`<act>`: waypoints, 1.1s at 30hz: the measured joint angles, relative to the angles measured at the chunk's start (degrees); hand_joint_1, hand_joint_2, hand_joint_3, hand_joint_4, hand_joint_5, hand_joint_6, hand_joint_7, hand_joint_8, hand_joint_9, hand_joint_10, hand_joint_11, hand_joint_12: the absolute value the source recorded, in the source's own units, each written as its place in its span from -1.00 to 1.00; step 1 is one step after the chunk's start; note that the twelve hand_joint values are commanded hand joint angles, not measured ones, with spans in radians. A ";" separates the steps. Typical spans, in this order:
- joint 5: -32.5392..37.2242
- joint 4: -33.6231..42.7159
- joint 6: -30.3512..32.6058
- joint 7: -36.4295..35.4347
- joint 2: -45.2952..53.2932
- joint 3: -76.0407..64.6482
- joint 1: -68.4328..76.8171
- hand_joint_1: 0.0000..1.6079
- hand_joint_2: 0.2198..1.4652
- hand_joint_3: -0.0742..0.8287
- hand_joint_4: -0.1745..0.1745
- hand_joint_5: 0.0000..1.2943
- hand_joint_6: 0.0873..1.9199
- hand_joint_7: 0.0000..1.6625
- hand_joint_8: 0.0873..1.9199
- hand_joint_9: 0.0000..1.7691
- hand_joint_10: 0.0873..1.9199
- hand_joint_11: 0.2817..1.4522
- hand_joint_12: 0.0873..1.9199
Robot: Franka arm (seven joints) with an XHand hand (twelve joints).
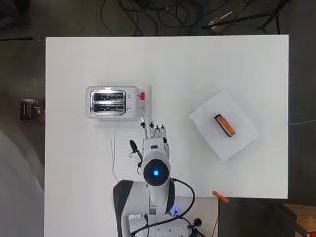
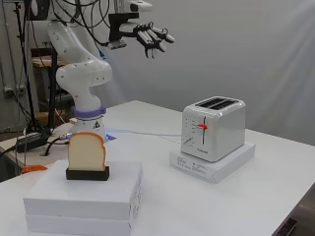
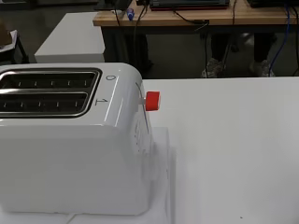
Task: Teleoperate dual arm-hand system to toast a bread
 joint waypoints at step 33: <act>-7.21 10.43 0.92 1.52 17.31 -18.58 -4.29 -0.90 0.32 -0.83 0.15 -0.62 -1.00 -0.70 -1.00 -0.58 -1.00 -0.70 -1.00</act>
